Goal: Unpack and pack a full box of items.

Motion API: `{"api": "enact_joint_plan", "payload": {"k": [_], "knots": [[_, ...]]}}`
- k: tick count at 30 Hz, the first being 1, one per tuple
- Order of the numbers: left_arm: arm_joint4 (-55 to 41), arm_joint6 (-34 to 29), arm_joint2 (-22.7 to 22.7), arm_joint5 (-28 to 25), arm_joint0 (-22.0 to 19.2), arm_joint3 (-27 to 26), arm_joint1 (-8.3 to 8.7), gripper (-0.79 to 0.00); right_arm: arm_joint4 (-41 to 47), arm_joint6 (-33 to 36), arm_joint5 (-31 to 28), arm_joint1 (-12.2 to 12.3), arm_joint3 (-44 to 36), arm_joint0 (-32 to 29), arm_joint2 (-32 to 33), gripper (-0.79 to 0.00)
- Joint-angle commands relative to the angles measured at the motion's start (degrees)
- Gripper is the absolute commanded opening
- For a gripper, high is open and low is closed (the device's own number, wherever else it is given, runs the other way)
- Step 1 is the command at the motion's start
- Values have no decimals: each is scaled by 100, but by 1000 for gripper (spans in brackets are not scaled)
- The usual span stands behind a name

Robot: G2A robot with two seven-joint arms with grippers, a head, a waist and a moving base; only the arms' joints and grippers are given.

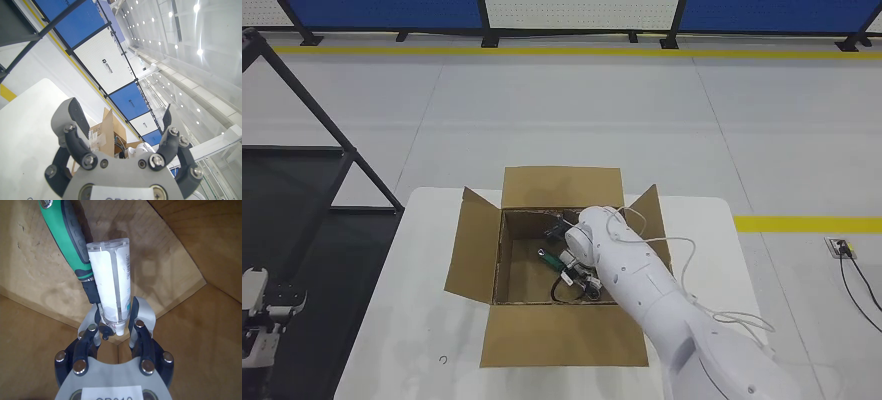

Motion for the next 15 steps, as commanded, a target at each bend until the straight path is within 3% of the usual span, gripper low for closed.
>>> {"api": "enact_joint_plan", "payload": {"k": [1,9,14,15], "knots": [[1,10,-1,7,-4,2,-1,0,-3,-1,-29,-10,11,-13,14,-428],[13,23,-26,11,-1,2,-4,0,-29,-10,-92,-47,62,-59,61,-431],[11,32,-28,17,0,4,-6,0,14,-58,-121,-49,114,-37,126,-785],[14,32,-24,16,-4,7,-7,0,36,-74,-154,-46,116,-31,145,-785]]}}
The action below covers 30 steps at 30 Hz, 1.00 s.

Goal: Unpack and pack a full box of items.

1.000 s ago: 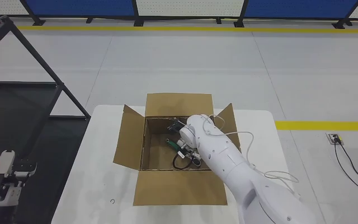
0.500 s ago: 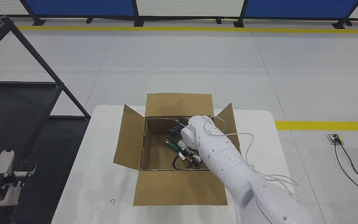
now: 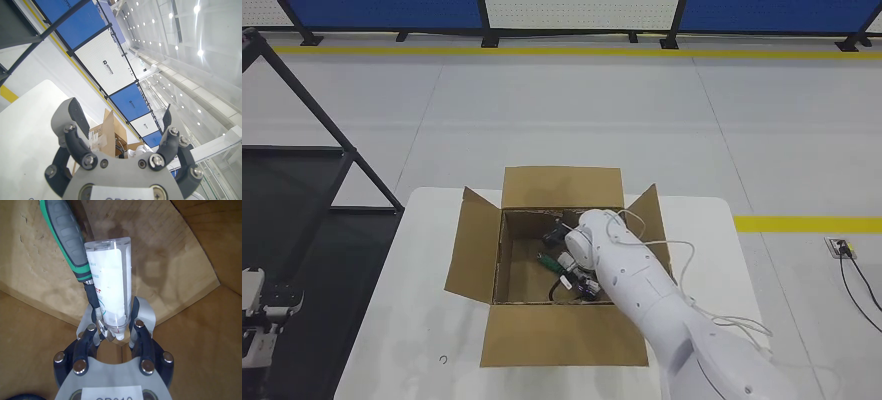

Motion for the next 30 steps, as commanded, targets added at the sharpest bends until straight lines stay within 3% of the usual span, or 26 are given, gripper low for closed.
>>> {"api": "enact_joint_plan", "payload": {"k": [1,19,30], "knots": [[8,-1,11,-1,-9,7,0,0,35,-20,-53,6,13,21,36,-785],[72,-14,117,-14,-46,-13,-1,0,309,-182,-596,120,-40,224,343,-785],[104,-97,189,18,-78,-65,5,0,571,-293,-1375,286,-175,436,598,-785]]}}
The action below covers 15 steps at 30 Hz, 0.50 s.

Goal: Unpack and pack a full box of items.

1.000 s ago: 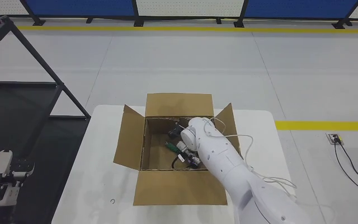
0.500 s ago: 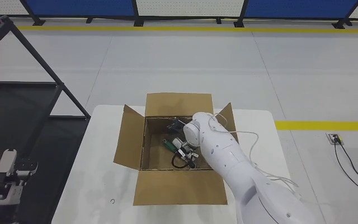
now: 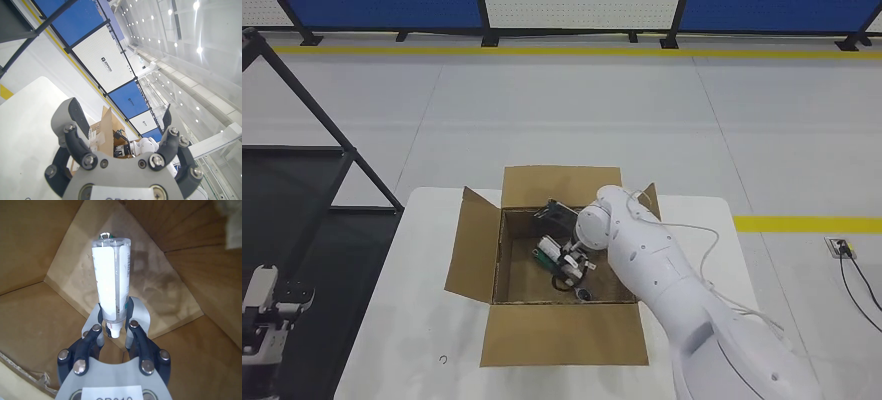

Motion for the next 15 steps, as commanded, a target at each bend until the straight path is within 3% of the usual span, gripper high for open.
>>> {"api": "enact_joint_plan", "payload": {"k": [1,10,15], "knots": [[21,-31,27,8,-18,-17,4,0,27,-35,-82,37,-56,33,42,-785],[134,-200,236,29,-131,-79,27,0,83,-194,-696,316,-666,75,259,-785],[212,-273,357,19,-191,-105,41,0,-95,-219,-441,623,-1558,-109,447,-785]]}}
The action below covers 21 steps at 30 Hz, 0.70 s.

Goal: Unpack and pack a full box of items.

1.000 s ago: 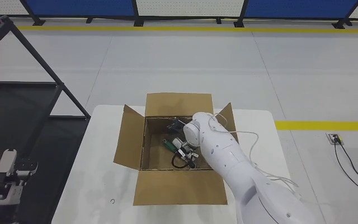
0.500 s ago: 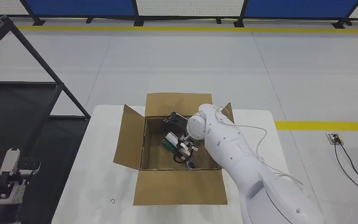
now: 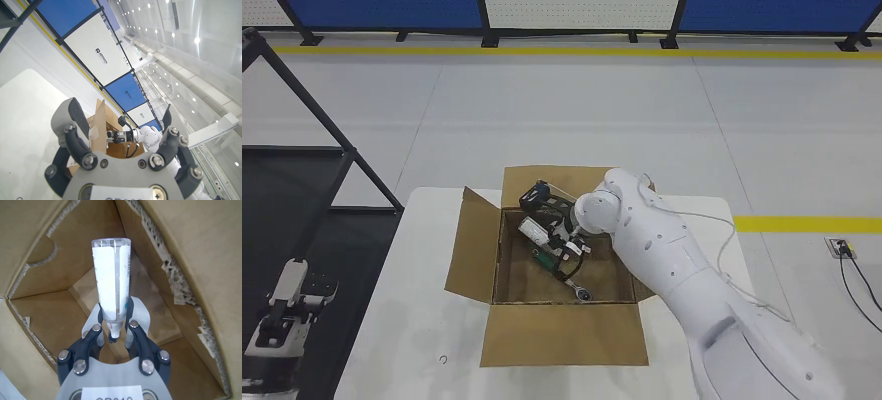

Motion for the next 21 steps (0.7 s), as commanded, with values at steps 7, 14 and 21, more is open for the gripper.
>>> {"api": "enact_joint_plan", "payload": {"k": [7,14,21], "knots": [[97,-88,146,-4,-75,-19,20,0,-986,880,1617,926,-3717,-1296,918,-785],[150,-133,224,4,-120,-9,36,0,-2089,1881,2093,1678,-7744,-3696,2536,-785],[179,-156,293,9,-147,20,49,0,-2689,1443,2670,1830,-9048,-4558,3216,-785]]}}
